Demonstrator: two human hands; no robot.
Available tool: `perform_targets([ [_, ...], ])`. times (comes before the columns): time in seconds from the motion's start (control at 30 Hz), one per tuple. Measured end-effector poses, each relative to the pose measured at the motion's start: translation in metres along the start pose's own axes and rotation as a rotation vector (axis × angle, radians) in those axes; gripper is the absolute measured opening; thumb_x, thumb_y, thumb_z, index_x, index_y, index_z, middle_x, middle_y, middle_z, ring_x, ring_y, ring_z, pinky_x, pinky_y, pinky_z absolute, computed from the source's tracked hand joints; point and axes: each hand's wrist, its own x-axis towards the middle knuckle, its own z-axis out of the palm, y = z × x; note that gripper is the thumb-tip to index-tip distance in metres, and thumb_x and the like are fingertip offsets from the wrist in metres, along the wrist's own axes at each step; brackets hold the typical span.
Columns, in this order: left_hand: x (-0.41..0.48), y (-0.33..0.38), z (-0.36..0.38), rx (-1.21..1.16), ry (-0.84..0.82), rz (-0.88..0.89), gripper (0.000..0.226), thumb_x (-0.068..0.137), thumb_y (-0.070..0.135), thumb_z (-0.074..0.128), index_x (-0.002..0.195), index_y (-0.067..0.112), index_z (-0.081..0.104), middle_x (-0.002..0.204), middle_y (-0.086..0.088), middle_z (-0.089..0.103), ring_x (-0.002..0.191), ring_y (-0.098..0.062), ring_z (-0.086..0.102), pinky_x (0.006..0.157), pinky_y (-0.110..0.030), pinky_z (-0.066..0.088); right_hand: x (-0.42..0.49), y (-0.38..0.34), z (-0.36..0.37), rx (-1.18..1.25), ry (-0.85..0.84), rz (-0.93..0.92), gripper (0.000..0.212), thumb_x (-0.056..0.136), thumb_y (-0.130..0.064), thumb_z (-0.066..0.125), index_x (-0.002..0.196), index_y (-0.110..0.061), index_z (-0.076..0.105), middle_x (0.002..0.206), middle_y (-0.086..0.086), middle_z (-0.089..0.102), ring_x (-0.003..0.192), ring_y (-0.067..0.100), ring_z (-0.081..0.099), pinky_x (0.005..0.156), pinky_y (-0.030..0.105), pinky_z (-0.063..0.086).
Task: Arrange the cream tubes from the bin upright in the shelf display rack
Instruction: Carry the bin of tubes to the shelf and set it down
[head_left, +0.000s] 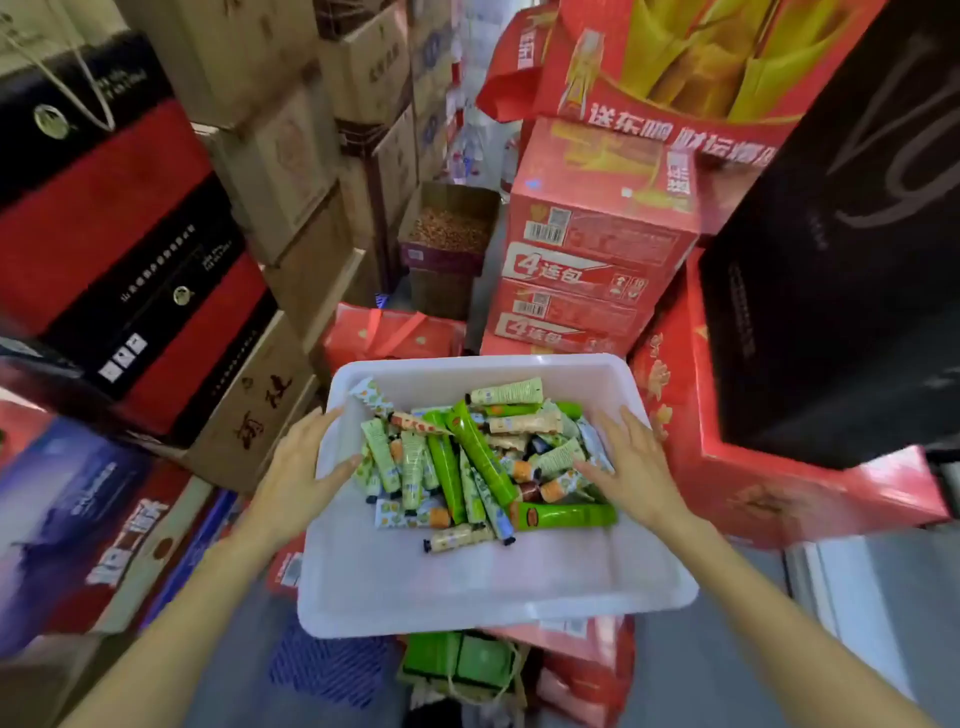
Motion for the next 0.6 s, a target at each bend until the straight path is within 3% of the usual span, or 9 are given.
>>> perform_targets([
  [0.07, 0.002, -0.004, 0.008, -0.119, 0.044, -0.052, 0.067, 0.090, 0.039, 0.059, 0.148, 0.026, 0.026, 0.156, 0.001, 0.022, 0.143, -0.018, 0.019, 0.114, -0.047, 0.023, -0.004, 0.002, 0.004, -0.025, 0.103, 0.033, 0.091, 0.075, -0.077, 0.029, 0.149, -0.025, 0.024, 0.156, 0.009, 0.022, 0.145, 0.026, 0.013, 0.117, 0.039, 0.013],
  [0.13, -0.003, -0.004, 0.019, -0.226, 0.046, -0.086, 0.069, 0.090, 0.034, 0.059, 0.149, 0.025, 0.023, 0.157, 0.004, 0.020, 0.141, -0.008, 0.017, 0.114, -0.038, 0.020, -0.014, 0.002, 0.006, -0.010, 0.156, 0.081, 0.077, 0.086, -0.062, 0.047, 0.149, -0.022, 0.026, 0.157, 0.011, 0.017, 0.145, 0.026, 0.011, 0.116, 0.038, 0.010],
  [0.23, -0.008, -0.005, 0.032, -0.347, 0.024, -0.123, 0.075, 0.090, 0.037, 0.057, 0.151, 0.032, 0.014, 0.158, 0.012, 0.011, 0.135, 0.002, 0.012, 0.110, -0.032, 0.016, -0.018, 0.002, 0.010, -0.025, 0.203, 0.069, 0.070, 0.091, -0.046, 0.055, 0.148, -0.020, 0.026, 0.158, 0.012, 0.014, 0.146, 0.027, 0.010, 0.116, 0.039, 0.010],
  [0.37, -0.008, -0.006, 0.033, -0.387, -0.010, -0.160, 0.083, 0.089, 0.038, 0.059, 0.150, 0.037, 0.003, 0.157, 0.019, 0.003, 0.139, 0.001, 0.007, 0.112, -0.036, 0.015, -0.017, -0.002, 0.017, 0.002, 0.241, 0.078, 0.071, 0.085, -0.047, 0.053, 0.146, -0.015, 0.032, 0.155, 0.016, 0.020, 0.144, 0.032, 0.016, 0.115, 0.046, 0.014],
  [0.6, -0.001, -0.009, 0.020, -0.409, -0.048, -0.137, 0.092, 0.086, 0.031, 0.067, 0.152, 0.032, 0.002, 0.155, 0.019, 0.007, 0.138, -0.002, 0.014, 0.113, -0.042, 0.022, -0.026, -0.013, 0.015, 0.073, 0.261, 0.120, 0.076, 0.085, -0.034, 0.067, 0.148, -0.016, 0.029, 0.156, 0.016, 0.017, 0.145, 0.030, 0.013, 0.115, 0.046, 0.013],
])
